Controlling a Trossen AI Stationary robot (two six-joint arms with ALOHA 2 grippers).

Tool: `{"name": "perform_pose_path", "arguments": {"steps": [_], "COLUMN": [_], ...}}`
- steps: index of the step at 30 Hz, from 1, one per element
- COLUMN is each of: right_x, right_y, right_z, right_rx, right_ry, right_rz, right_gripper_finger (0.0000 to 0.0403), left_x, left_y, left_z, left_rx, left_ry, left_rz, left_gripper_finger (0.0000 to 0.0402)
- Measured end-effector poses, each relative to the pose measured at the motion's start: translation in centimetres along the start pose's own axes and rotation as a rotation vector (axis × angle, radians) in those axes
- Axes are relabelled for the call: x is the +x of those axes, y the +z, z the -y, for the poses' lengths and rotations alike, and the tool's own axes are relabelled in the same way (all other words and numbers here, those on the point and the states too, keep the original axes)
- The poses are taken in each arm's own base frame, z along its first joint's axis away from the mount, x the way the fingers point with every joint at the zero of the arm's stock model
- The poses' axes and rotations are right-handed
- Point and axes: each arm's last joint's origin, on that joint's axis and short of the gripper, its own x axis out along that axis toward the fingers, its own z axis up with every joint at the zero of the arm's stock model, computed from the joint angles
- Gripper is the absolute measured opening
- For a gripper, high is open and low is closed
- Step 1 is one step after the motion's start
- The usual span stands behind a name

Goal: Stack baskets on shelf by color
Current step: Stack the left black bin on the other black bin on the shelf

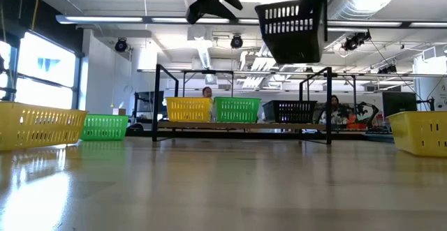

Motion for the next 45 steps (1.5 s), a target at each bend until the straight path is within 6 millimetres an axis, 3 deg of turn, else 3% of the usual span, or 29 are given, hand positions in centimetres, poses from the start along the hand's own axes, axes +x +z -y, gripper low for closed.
{"name": "perform_pose_path", "arguments": {"steps": [9,18,28,35,45], "right_x": [-0.6,-1.7,-2.2,-1.1,4.0], "right_y": [1.5,2.4,3.8,4.3,2.1], "right_z": [4.2,8.6,15.3,18.0,18.4], "right_rx": [0.003,-0.093,-0.239,-0.376,-0.455], "right_ry": [-0.085,-0.148,-0.137,-0.037,0.014], "right_rz": [0.072,0.129,0.181,0.175,0.202], "right_gripper_finger": [0.0000,0.0000,0.0000,0.0000,0.0000], "left_x": [-2.3,-2.5,-2.7,-2.8,-3.0], "left_y": [0.2,0.3,0.8,1.1,1.4], "left_z": [-1.1,-2.1,-3.7,-4.9,-6.1], "left_rx": [0.109,0.153,0.131,0.107,0.067], "left_ry": [0.036,0.064,0.103,0.132,0.161], "left_rz": [-0.019,-0.031,-0.023,-0.016,-0.007], "left_gripper_finger": [0.0135,0.0135,0.0135,0.0135,0.0135]}}
